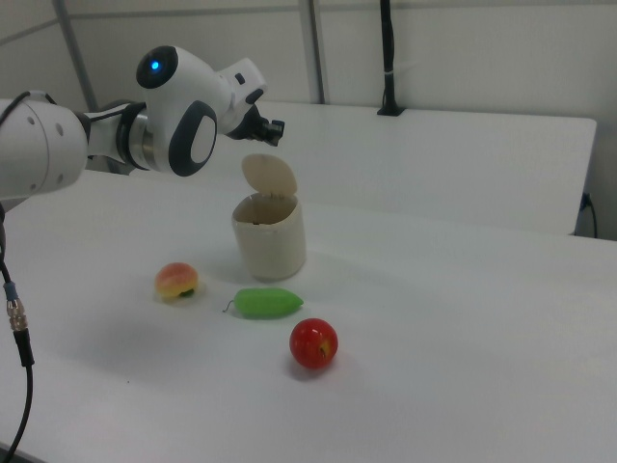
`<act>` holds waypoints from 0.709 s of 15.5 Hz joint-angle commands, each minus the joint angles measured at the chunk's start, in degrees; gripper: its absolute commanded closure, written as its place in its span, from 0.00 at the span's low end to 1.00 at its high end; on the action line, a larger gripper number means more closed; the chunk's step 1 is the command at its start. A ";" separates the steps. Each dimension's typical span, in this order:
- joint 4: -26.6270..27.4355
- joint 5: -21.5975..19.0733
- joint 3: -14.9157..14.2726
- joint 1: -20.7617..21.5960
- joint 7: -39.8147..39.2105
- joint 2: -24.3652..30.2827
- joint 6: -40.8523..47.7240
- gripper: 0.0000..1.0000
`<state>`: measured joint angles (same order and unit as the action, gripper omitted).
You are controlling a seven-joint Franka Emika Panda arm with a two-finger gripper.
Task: Close garbage bin
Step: 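Move the gripper down to the raised lid of the cream bin, then push the raised lid down onto the bin rim with the gripper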
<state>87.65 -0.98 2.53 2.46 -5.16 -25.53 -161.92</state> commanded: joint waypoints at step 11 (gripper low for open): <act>-0.63 -0.25 -0.33 0.79 -0.37 3.03 15.91 1.00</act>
<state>86.33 -0.98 2.56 2.74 -5.16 -24.62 -152.00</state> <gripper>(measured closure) 0.991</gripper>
